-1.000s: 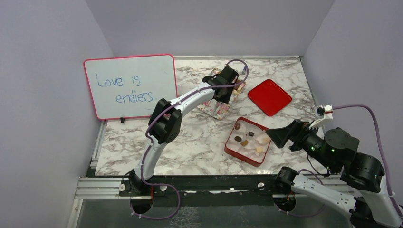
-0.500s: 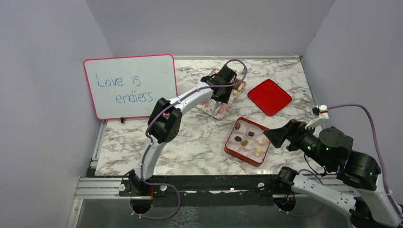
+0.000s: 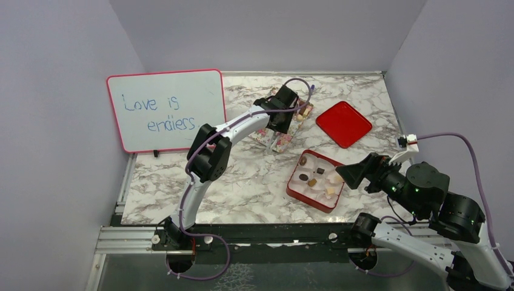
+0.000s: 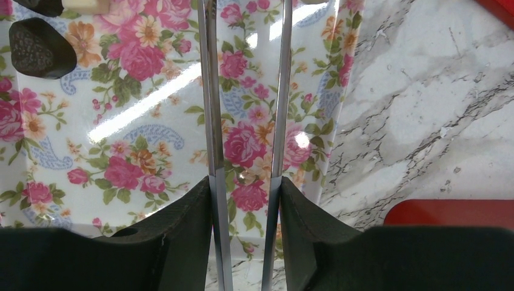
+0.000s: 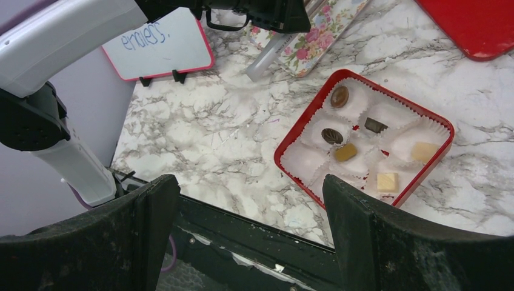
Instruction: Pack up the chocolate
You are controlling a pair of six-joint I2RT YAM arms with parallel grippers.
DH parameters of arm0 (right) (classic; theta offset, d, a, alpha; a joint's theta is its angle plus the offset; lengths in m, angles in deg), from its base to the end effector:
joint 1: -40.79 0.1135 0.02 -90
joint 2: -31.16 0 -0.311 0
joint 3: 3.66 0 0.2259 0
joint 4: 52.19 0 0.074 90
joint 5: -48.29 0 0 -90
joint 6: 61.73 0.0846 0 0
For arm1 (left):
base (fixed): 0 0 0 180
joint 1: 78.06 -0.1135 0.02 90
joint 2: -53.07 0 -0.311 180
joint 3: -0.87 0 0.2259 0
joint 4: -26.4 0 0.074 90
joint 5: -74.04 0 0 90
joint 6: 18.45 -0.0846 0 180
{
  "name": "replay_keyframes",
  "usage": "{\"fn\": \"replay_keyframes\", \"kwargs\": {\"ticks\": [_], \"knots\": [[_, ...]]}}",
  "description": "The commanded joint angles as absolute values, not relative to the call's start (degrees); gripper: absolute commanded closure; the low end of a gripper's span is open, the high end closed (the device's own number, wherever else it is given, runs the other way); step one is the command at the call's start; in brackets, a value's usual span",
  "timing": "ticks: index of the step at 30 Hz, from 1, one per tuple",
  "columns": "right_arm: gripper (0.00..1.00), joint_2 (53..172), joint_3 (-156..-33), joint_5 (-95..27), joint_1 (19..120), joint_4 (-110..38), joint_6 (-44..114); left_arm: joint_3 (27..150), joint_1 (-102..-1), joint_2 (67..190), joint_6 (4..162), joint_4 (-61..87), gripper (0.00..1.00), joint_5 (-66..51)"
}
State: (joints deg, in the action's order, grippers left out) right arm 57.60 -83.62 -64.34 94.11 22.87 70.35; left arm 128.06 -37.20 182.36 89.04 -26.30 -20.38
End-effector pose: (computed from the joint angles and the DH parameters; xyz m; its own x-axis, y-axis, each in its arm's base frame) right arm 0.0364 -0.0056 0.3778 -0.5156 0.3433 -0.7851 -0.2438 0.8196 0.5185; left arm 0.4081 -0.3444 0.2165 -0.7754 0.2745 -0.5687 0.4043 0.9076 -0.1132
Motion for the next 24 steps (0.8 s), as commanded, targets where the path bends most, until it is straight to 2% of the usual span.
{"fn": "replay_keyframes", "kwargs": {"ticks": [1, 9, 17, 24], "knots": [[0.06, 56.7, -82.9, -64.8, 94.6, 21.4, 70.5, 126.9, -37.6, 178.4, 89.1, -25.1, 0.58, -22.6], [0.06, 57.1, -82.5, -64.5, 94.5, 20.7, 70.1, 127.8, -37.4, 179.7, 88.8, -24.4, 0.58, -16.4], [0.06, 57.0, -82.3, -64.4, 94.6, 20.0, 70.0, 127.7, -37.0, 180.2, 88.8, -23.7, 0.59, -15.0], [0.06, 56.5, -82.1, -64.6, 94.5, 20.5, 70.2, 127.7, -37.0, 179.8, 88.1, -23.8, 0.71, -18.0]]}}
